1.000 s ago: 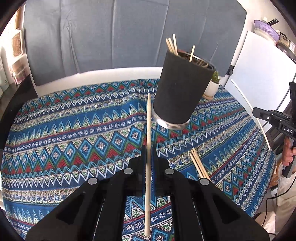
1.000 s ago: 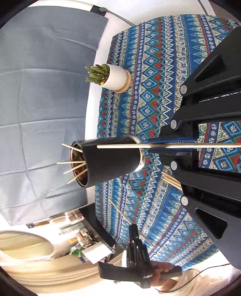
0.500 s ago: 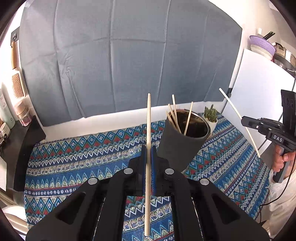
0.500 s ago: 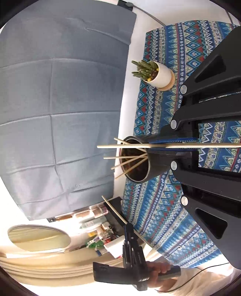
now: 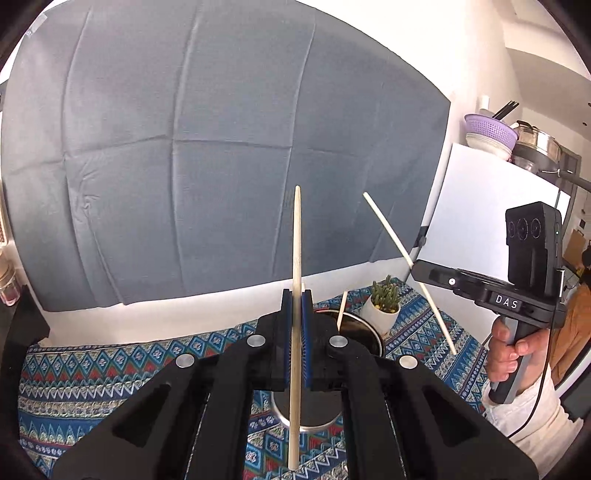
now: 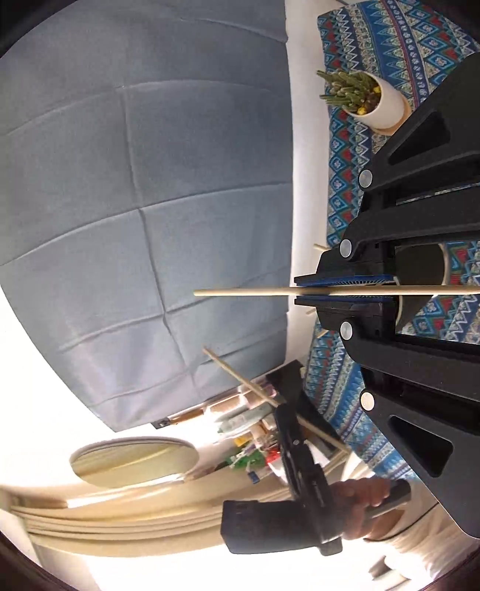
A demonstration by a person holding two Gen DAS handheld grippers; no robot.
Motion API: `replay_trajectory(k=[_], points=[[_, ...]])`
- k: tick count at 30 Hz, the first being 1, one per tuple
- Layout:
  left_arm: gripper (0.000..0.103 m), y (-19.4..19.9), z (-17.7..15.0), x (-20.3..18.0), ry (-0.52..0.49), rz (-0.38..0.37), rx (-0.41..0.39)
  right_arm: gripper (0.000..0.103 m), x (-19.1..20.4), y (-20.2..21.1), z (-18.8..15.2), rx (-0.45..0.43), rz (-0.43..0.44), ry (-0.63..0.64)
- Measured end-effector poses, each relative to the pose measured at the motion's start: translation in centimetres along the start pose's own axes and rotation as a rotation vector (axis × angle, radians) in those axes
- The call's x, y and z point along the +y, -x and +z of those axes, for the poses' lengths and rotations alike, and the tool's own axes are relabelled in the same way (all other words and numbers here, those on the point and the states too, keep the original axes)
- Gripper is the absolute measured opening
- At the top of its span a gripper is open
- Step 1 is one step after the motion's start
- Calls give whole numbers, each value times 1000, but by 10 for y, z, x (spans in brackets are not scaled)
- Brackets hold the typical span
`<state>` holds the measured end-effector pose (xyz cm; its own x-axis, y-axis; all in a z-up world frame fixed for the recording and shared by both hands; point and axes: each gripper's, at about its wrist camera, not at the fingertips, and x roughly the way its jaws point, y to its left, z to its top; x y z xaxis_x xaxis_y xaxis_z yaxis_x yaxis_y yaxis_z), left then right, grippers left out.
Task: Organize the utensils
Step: 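Lift both held sticks up above the black holder, then open both tools to drop the sticks into the black holder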
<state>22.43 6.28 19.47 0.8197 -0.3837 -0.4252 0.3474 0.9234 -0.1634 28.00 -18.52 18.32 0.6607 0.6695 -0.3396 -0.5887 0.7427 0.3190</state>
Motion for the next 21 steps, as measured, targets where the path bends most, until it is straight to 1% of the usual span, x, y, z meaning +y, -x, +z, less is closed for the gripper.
replay_trajectory(k=[2, 6, 8, 9, 12, 15, 17, 19, 21], points=[[5, -13, 0, 1, 42, -69, -29, 5, 0, -7, 1, -36, 13, -18], [5, -35, -5, -9, 44, -172, -94, 5, -2, -22, -1, -111, 42, -34], [5, -42, -10, -9, 81, -251, -134, 5, -3, -27, -4, -157, 41, -48], [5, -44, -12, -9, 97, -274, -157, 5, -6, -28, -6, -185, 47, -66], [5, -48, -19, -12, 101, -273, -238, 5, -12, -29, -10, -267, 48, -97], [5, -50, -27, -15, 96, -255, -302, 5, -11, -33, -15, -341, 43, -77], [5, -53, -31, -15, 89, -266, -326, 5, -10, -39, -18, -347, 52, -59], [5, -58, -36, -15, 88, -298, -329, 5, -9, -49, -20, -322, 50, -40], [5, -61, -40, -16, 75, -279, -330, 5, -9, -56, -25, -314, 48, -34]])
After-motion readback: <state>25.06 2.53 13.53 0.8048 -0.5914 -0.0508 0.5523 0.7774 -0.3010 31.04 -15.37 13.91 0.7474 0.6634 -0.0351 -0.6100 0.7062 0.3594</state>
